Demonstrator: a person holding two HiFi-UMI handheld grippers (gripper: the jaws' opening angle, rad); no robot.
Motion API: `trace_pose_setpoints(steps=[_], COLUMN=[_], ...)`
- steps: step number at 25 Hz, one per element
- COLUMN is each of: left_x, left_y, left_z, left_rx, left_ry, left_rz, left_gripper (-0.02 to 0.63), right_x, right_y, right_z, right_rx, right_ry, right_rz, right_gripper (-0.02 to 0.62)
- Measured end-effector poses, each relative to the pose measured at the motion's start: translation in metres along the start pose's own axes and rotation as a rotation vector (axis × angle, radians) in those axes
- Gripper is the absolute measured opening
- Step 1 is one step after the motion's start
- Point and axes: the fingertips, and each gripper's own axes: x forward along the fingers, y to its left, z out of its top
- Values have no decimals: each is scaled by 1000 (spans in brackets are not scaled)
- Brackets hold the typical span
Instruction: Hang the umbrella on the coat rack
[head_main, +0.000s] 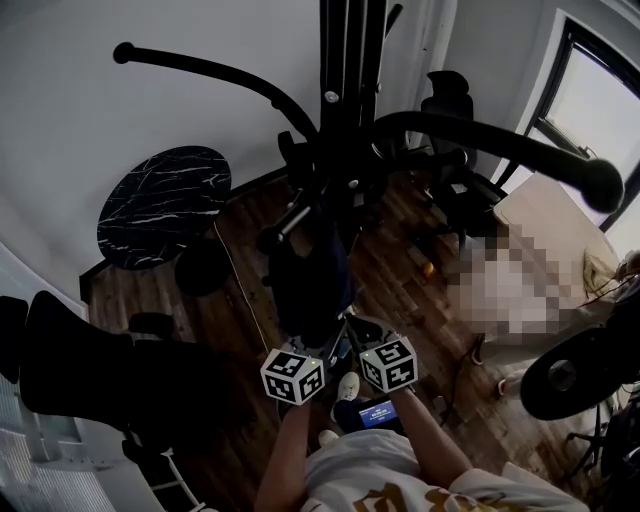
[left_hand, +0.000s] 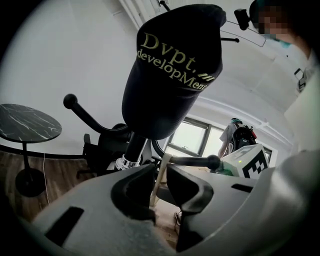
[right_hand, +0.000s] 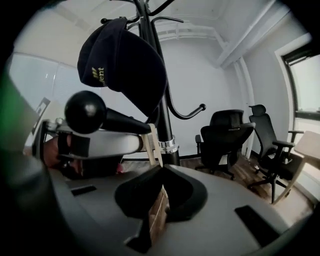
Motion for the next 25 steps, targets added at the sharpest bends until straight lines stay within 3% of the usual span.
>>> trace_pose_setpoints(steps=[8, 11, 15, 20, 25], left_x=[-17, -24, -31, -44, -58], left_y=[-15, -20, -31, -31, -32], left_z=[-5, -8, -20, -35, -33], left_rx=[8, 40, 87, 16, 49], left_ry=[1, -1, 11, 7, 16], left_rz=[-18, 18, 41, 52, 102], left_gripper=[75, 30, 21, 20, 20], right_x=[-25, -45, -80, -118, -132], right_y=[8, 8, 8, 5, -1], right_z=[-11, -13, -18, -33, -30], right_rx=[-22, -13, 36, 119, 176], right_ry=[18, -12, -59, -94, -136], right_rz=[-38, -54, -90, -132, -161], right_gripper=[12, 12, 12, 12, 12])
